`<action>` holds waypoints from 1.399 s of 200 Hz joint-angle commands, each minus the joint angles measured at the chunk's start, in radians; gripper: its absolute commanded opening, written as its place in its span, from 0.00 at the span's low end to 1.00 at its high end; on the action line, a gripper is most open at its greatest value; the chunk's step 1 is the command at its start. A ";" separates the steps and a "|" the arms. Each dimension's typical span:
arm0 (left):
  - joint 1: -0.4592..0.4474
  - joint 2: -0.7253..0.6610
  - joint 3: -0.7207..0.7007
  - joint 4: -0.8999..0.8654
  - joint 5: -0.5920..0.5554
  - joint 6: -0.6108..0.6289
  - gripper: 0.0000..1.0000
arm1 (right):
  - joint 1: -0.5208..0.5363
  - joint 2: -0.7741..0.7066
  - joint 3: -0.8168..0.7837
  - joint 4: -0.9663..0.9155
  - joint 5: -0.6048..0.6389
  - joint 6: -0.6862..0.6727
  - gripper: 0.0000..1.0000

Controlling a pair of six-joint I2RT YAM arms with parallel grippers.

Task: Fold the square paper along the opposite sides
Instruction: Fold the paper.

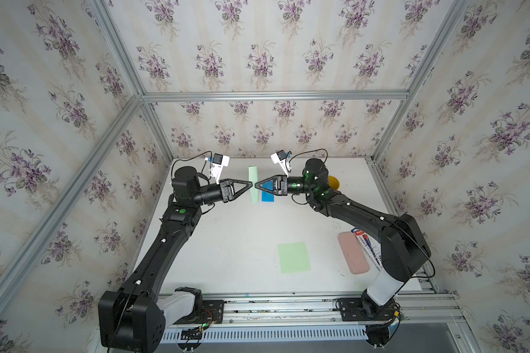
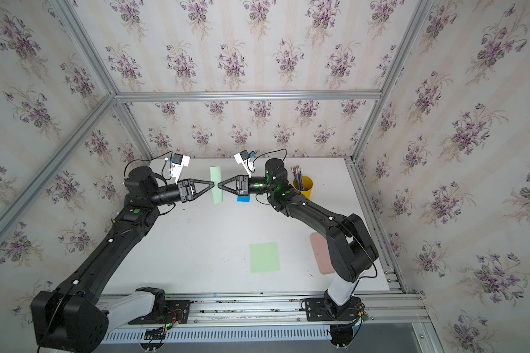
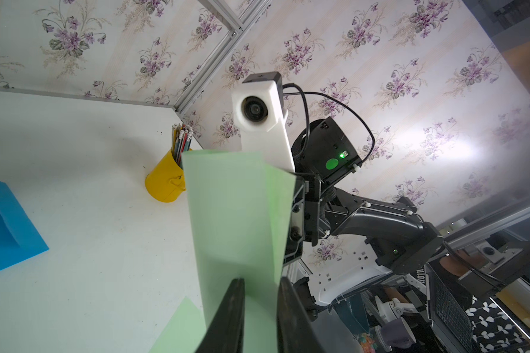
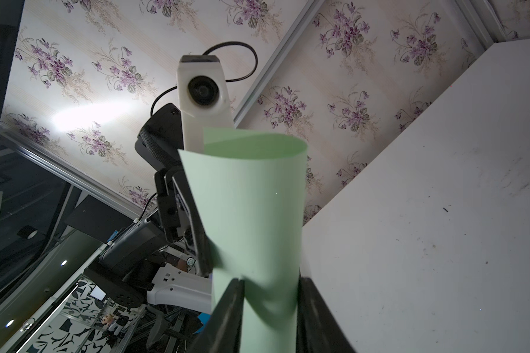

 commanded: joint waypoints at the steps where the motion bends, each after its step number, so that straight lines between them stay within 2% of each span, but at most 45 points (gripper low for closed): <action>1: 0.000 -0.009 0.023 -0.099 -0.027 0.074 0.11 | -0.001 -0.012 0.004 0.005 -0.007 -0.017 0.35; 26: 0.001 -0.014 0.043 -0.164 -0.048 0.107 0.00 | 0.000 -0.012 0.006 -0.001 -0.008 -0.022 0.35; 46: 0.003 -0.018 0.057 -0.217 -0.073 0.139 0.00 | -0.003 -0.016 0.005 0.000 -0.009 -0.025 0.36; 73: 0.005 -0.027 0.062 -0.237 -0.082 0.169 0.00 | -0.019 -0.033 -0.005 0.003 -0.008 -0.022 0.42; 123: 0.005 -0.008 0.016 0.006 0.027 0.066 0.00 | -0.042 -0.093 -0.074 0.050 0.039 -0.036 0.72; 144: 0.006 0.001 0.023 0.050 0.054 0.051 0.00 | -0.042 -0.099 -0.104 0.110 0.037 -0.011 0.77; 203: 0.006 0.010 0.001 0.146 0.072 0.000 0.00 | -0.026 -0.085 -0.119 0.270 0.003 0.083 0.79; 280: -0.003 0.007 -0.034 0.213 0.086 -0.050 0.03 | -0.007 -0.030 -0.058 0.296 -0.027 0.117 0.66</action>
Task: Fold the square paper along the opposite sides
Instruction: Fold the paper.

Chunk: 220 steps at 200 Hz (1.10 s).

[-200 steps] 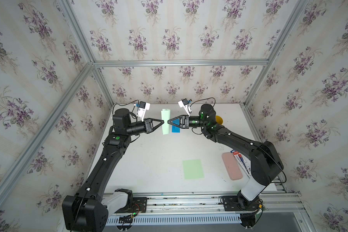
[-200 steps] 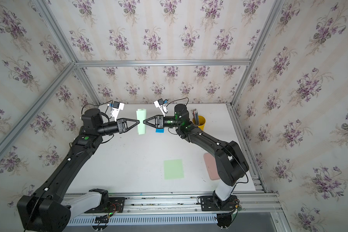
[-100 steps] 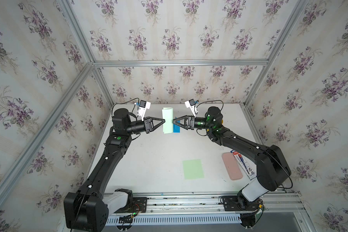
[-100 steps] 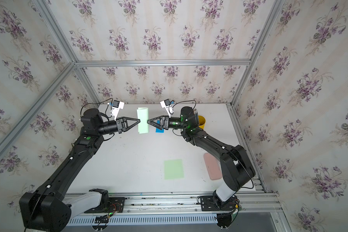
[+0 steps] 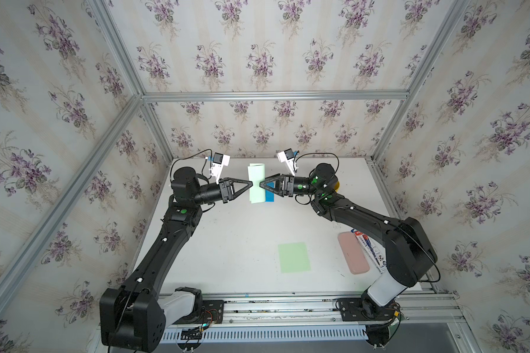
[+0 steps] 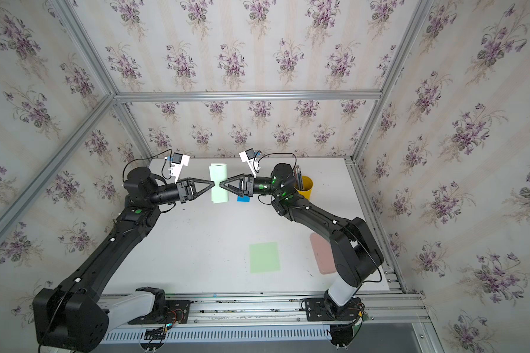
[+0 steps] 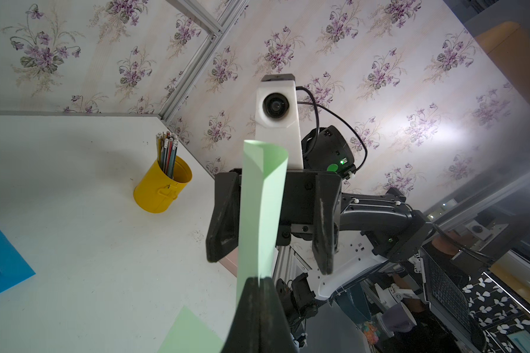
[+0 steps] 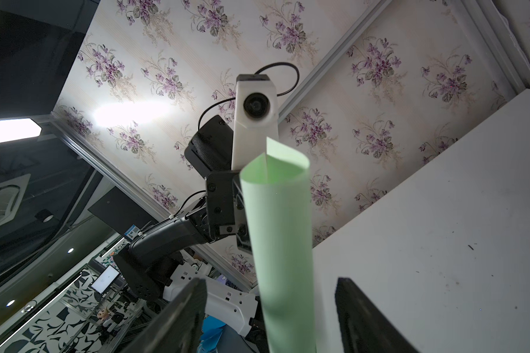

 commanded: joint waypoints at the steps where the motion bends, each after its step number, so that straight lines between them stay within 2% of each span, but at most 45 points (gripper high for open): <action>1: -0.003 -0.004 -0.004 0.056 0.023 -0.017 0.03 | 0.002 0.014 0.022 0.040 -0.019 0.018 0.65; 64: -0.004 -0.014 -0.015 0.044 0.027 -0.010 0.09 | 0.001 0.048 0.041 0.117 -0.058 0.088 0.36; 126: -0.004 -0.027 -0.021 0.028 0.024 -0.002 0.21 | 0.002 0.055 0.050 0.113 -0.061 0.098 0.29; 220: -0.025 -0.036 -0.026 0.018 0.014 0.006 0.28 | 0.002 0.060 0.062 0.107 -0.046 0.106 0.24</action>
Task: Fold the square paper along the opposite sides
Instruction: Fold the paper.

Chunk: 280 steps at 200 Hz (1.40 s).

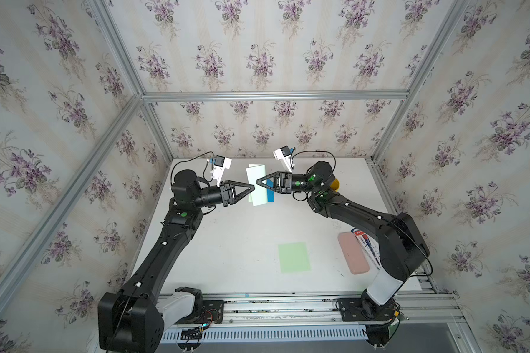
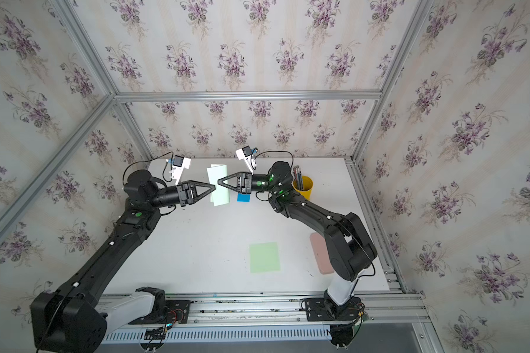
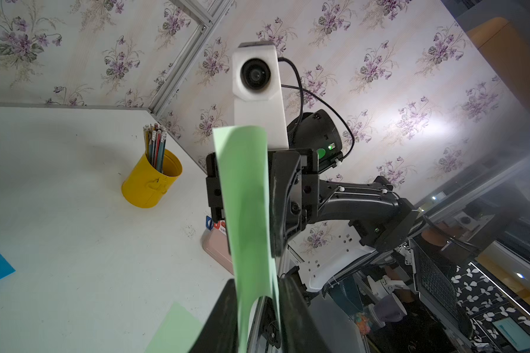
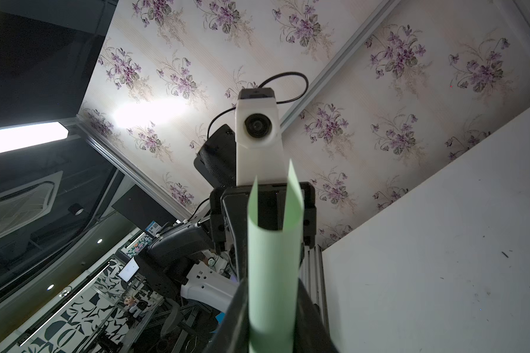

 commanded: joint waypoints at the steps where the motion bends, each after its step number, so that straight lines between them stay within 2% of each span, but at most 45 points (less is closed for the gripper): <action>1: -0.006 -0.006 0.001 0.015 0.000 0.020 0.28 | 0.002 0.002 0.009 0.025 0.002 0.003 0.24; 132: -0.036 -0.026 0.009 -0.106 -0.039 0.100 0.26 | 0.000 -0.017 0.012 -0.044 0.054 -0.033 0.21; 240: -0.057 -0.028 0.010 -0.130 -0.065 0.120 0.25 | 0.000 -0.006 -0.012 0.051 0.086 0.045 0.15; 280: -0.071 -0.027 0.018 -0.142 -0.070 0.133 0.18 | 0.000 -0.011 -0.024 0.051 0.105 0.044 0.12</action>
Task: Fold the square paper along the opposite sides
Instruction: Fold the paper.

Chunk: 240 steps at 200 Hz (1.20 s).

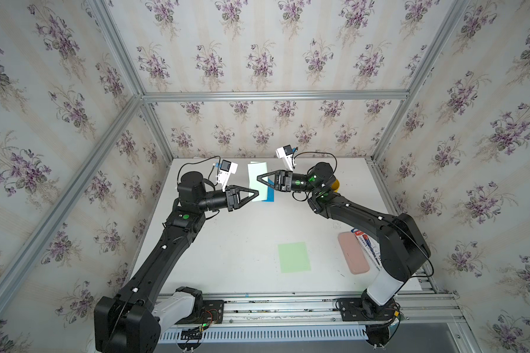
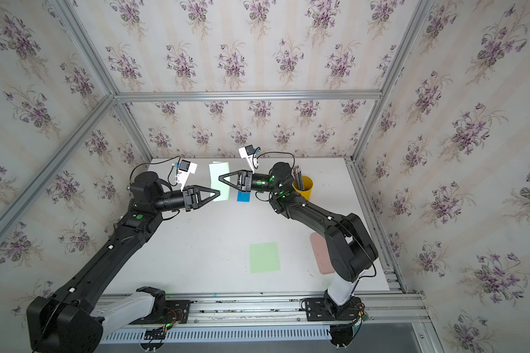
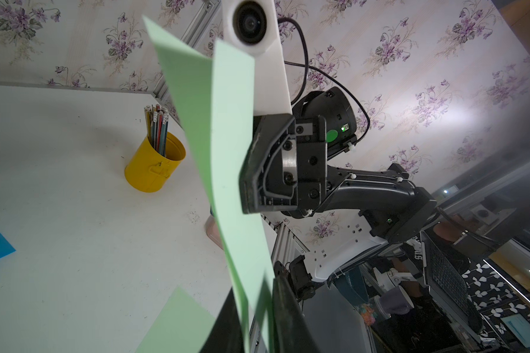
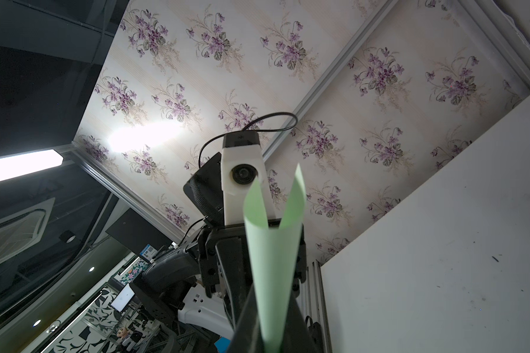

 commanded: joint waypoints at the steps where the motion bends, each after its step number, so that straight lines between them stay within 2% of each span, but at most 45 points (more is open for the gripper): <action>1: -0.006 0.000 0.012 0.011 -0.004 0.026 0.18 | 0.000 -0.001 -0.002 0.037 0.020 0.010 0.12; 80: -0.014 -0.001 0.014 -0.027 -0.016 0.052 0.13 | 0.000 -0.008 -0.008 0.024 0.024 -0.002 0.11; 93: -0.014 -0.003 0.014 -0.033 -0.021 0.057 0.20 | 0.000 -0.008 -0.008 0.023 0.018 -0.003 0.11; 103: -0.014 -0.005 0.016 -0.043 -0.031 0.063 0.35 | 0.000 -0.008 -0.004 0.022 0.010 -0.007 0.11; 111: -0.013 -0.007 0.020 -0.055 -0.039 0.073 0.41 | 0.000 -0.007 -0.001 0.016 0.000 -0.012 0.11; 130: -0.012 -0.010 0.047 -0.102 -0.064 0.114 0.46 | 0.000 -0.010 0.010 -0.016 -0.022 -0.037 0.10; 175: -0.005 0.000 0.094 -0.141 -0.124 0.175 0.51 | 0.000 -0.008 0.014 -0.032 -0.051 -0.044 0.10; 220: -0.003 -0.002 0.102 -0.173 -0.197 0.274 0.52 | 0.000 -0.006 0.011 0.001 -0.067 -0.014 0.09; 240: -0.005 0.005 0.101 -0.140 -0.174 0.259 0.40 | 0.000 -0.004 0.010 0.007 -0.068 -0.009 0.09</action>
